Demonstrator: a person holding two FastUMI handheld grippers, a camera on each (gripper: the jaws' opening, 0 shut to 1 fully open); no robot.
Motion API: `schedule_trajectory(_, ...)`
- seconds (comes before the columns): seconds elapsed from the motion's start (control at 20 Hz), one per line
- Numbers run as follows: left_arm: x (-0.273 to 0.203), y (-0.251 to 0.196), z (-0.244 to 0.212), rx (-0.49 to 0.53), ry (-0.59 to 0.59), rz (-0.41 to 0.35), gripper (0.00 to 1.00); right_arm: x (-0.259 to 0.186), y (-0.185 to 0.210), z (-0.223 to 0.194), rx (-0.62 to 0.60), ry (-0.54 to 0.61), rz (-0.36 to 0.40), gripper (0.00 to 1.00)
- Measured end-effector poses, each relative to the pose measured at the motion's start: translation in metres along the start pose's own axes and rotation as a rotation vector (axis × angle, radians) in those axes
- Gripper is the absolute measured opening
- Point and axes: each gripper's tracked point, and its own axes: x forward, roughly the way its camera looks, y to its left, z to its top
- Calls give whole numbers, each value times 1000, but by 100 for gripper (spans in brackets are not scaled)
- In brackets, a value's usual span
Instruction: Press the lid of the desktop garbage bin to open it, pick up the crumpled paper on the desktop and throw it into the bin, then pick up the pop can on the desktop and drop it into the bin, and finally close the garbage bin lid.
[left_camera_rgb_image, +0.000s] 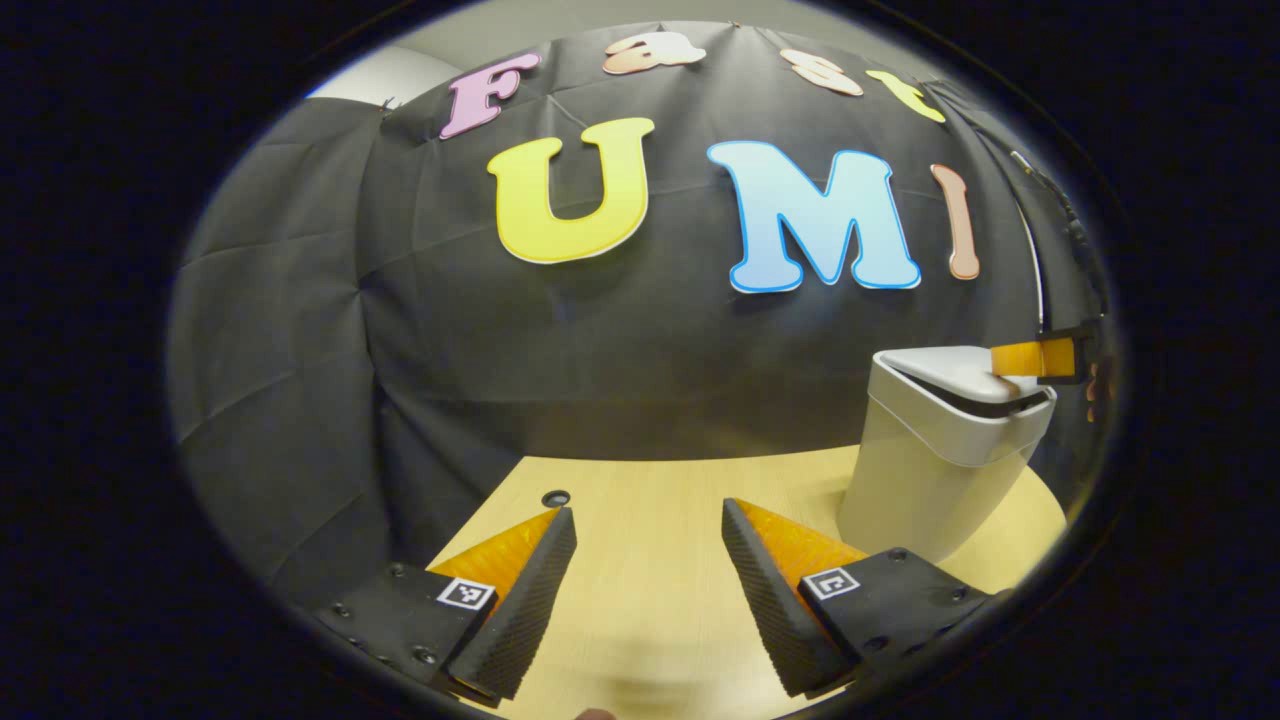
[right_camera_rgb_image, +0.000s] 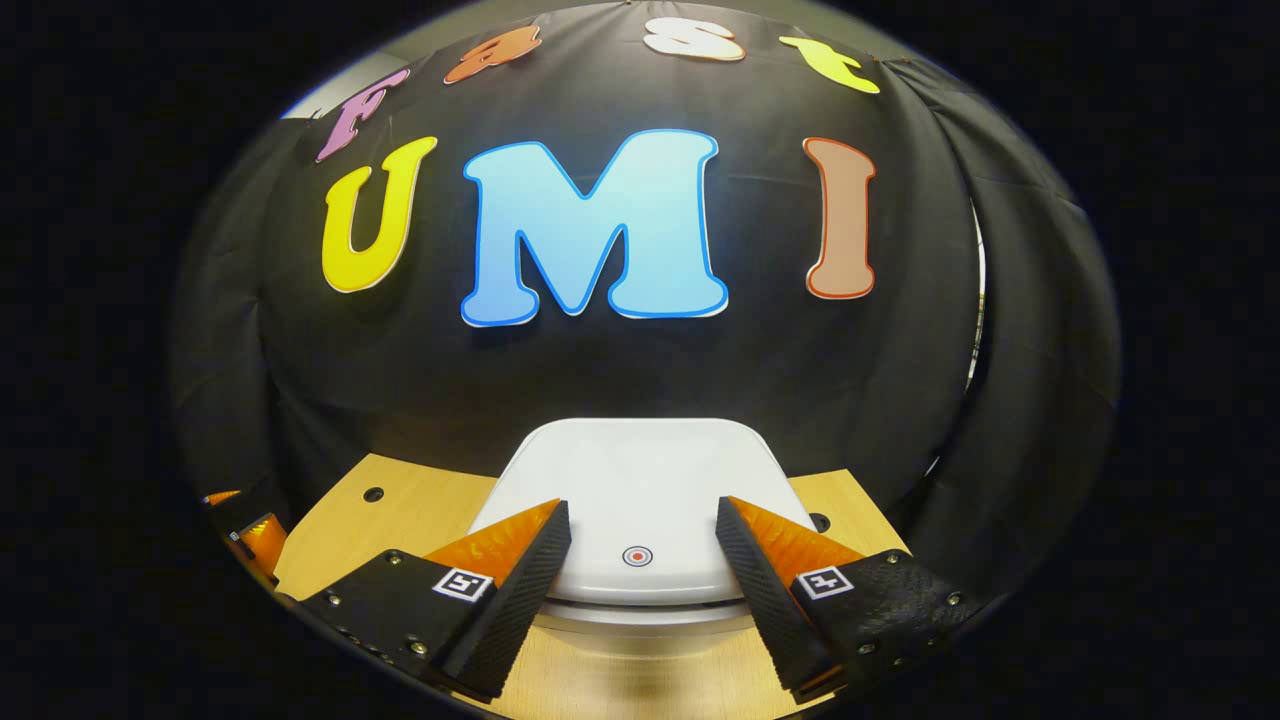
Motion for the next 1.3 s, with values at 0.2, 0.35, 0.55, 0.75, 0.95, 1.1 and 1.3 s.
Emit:
schedule_trajectory(0.2,1,0,0,-1,3,0,100,0,1,-6,-16,3,0,95)
schedule_trajectory(0.35,1,-1,-1,-1,6,-3,100,0,1,-6,-22,-2,2,95)
schedule_trajectory(0.55,1,-3,-2,-3,10,-11,93,0,0,-8,-31,-12,8,95)
schedule_trajectory(0.75,2,-5,-2,-4,12,-21,90,0,1,-10,-29,-24,7,95)
schedule_trajectory(0.95,3,-10,-2,-10,17,-31,100,1,0,-13,-30,-64,7,95)
schedule_trajectory(1.1,2,-13,-2,-9,16,-36,96,1,0,-16,-18,-69,15,96)
schedule_trajectory(1.3,2,-16,0,-3,12,-43,96,0,1,-17,-13,-101,11,96)
